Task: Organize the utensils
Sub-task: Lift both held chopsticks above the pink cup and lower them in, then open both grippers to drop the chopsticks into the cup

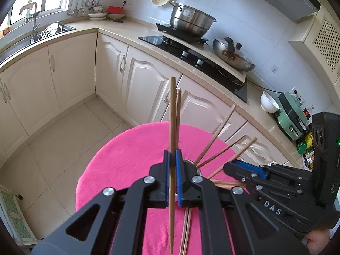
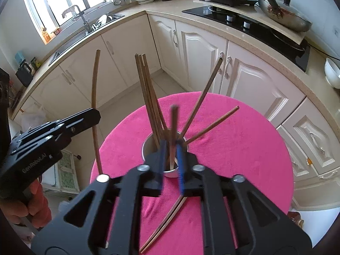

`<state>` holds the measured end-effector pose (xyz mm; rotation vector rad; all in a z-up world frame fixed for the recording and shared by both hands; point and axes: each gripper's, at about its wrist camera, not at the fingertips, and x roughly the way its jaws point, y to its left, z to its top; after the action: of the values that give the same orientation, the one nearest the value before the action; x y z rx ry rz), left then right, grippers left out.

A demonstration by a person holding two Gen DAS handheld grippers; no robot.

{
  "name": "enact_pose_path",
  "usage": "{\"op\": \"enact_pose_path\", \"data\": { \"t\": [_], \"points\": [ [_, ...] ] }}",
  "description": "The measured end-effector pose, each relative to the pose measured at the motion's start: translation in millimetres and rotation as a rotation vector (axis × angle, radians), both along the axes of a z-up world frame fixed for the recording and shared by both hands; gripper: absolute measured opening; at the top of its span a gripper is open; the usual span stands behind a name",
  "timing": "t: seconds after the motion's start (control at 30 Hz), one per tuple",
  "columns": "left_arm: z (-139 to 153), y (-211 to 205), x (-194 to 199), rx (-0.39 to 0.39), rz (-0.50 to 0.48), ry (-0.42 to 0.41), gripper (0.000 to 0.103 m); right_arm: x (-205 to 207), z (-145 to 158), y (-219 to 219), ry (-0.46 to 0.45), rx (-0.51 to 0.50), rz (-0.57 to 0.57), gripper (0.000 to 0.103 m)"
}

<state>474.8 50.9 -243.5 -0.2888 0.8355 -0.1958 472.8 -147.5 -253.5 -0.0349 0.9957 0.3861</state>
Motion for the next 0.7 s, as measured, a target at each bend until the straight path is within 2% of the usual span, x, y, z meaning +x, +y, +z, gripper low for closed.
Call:
{"op": "enact_pose_path", "data": {
  "t": [0.03,0.07,0.23,0.4,0.53,0.7],
  "points": [
    [1.2,-0.4,0.6,-0.002,0.001,-0.005,0.006,-0.1,1.0,-1.7,-0.002,0.006,-0.005,0.027],
    [2.1,-0.3,0.9,-0.005,0.001,-0.011,0.006,0.2,1.7,-3.7,-0.004,0.012,-0.008,0.028],
    [7.2,-3.4,4.6,-0.006,0.005,-0.053,0.006,-1.9,9.2,-14.5,-0.01,0.045,-0.03,0.028],
    [12.4,-11.1,10.4,-0.004,0.011,-0.132,0.006,-5.1,10.2,-22.1,-0.012,0.06,-0.045,0.028],
    [18.5,-19.5,17.1,-0.002,0.016,-0.219,0.006,-6.1,4.7,-27.6,-0.007,0.073,-0.055,0.044],
    [17.9,-29.1,31.6,0.007,0.022,-0.278,0.006,-2.9,0.1,-32.8,0.0,0.097,-0.064,0.044]
  ]
}}
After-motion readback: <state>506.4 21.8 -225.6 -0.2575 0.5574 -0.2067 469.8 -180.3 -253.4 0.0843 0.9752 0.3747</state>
